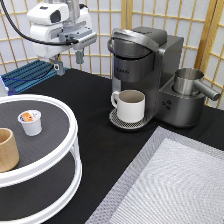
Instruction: Make coffee
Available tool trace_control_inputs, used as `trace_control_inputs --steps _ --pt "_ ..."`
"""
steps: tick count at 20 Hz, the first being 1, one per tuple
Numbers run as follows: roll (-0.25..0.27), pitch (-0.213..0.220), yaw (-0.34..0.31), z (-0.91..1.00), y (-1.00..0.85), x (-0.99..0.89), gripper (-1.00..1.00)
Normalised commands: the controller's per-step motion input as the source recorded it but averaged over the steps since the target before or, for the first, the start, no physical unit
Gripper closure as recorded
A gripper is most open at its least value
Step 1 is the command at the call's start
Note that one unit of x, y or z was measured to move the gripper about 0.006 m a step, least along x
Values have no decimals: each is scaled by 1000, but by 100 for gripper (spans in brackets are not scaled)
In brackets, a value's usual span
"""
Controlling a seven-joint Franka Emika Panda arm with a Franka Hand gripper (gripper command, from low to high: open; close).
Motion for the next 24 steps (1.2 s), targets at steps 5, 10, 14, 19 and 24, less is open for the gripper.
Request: trace_control_inputs --steps 5,10,14,19,24 --pt "3 15 -35 207 27 417 -100" --pt "15 42 -69 332 11 506 -100" --pt "58 101 -63 484 -11 634 -100" --pt "74 117 -77 482 -45 666 -100" --pt "85 137 -62 503 -74 705 -100"
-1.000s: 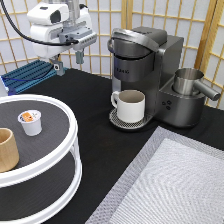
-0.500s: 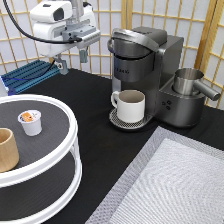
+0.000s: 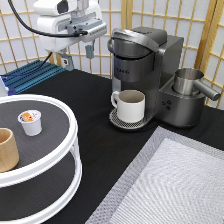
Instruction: Make coffee
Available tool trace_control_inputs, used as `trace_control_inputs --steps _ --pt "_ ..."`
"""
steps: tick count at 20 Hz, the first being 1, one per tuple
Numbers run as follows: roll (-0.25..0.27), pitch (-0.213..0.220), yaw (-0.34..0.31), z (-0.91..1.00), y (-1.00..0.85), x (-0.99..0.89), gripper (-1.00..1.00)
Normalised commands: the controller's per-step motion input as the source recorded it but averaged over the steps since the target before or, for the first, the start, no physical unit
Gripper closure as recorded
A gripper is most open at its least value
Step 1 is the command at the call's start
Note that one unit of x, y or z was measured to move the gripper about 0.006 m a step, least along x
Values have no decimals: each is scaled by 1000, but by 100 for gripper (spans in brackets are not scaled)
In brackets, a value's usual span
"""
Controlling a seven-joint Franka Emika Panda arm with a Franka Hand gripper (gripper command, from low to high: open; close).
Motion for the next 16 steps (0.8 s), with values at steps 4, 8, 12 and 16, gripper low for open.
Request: trace_control_inputs --steps 4,8,12,16 --pt "93 135 -61 460 -76 691 -100" --pt "83 145 -61 494 -64 777 -100" --pt "65 152 -49 509 -21 852 -100" --pt "59 162 -39 426 -2 819 -100"
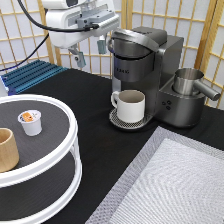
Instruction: Make coffee
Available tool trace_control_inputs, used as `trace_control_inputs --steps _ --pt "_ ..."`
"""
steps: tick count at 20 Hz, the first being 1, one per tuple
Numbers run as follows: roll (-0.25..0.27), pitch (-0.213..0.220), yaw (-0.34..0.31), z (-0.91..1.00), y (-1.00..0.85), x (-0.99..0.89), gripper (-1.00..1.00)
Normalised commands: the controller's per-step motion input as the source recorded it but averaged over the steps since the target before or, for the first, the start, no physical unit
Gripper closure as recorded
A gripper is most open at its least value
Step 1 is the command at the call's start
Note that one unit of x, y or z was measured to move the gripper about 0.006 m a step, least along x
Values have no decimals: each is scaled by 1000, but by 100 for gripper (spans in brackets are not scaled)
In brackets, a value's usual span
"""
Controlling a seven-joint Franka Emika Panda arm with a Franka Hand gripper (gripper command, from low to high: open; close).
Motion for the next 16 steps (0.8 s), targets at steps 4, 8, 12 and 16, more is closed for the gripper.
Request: trace_control_inputs --steps 4,8,12,16 --pt "47 127 -41 329 151 422 -100" --pt "27 155 -16 555 364 249 -100" --pt "1 153 -9 568 499 196 -100" --pt "0 134 -16 691 528 225 -100"
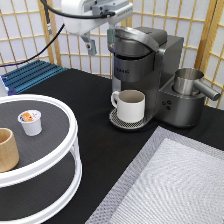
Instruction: Make coffee
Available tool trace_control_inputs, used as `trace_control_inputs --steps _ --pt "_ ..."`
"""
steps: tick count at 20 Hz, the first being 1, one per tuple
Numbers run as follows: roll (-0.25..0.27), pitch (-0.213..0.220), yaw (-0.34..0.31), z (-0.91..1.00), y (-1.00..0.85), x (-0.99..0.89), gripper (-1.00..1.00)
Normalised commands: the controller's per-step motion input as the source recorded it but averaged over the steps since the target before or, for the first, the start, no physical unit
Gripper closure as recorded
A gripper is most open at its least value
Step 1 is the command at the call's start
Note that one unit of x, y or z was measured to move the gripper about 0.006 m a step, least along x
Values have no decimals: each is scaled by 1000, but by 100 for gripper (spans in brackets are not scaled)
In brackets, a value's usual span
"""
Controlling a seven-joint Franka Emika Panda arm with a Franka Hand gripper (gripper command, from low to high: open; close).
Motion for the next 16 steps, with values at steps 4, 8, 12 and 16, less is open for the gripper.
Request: trace_control_inputs --steps 4,8,12,16 --pt "-9 149 -20 964 528 359 -100" --pt "-45 139 -33 996 574 486 -100" --pt "-71 136 -39 775 581 623 -100" --pt "-82 102 -58 529 536 647 -100"
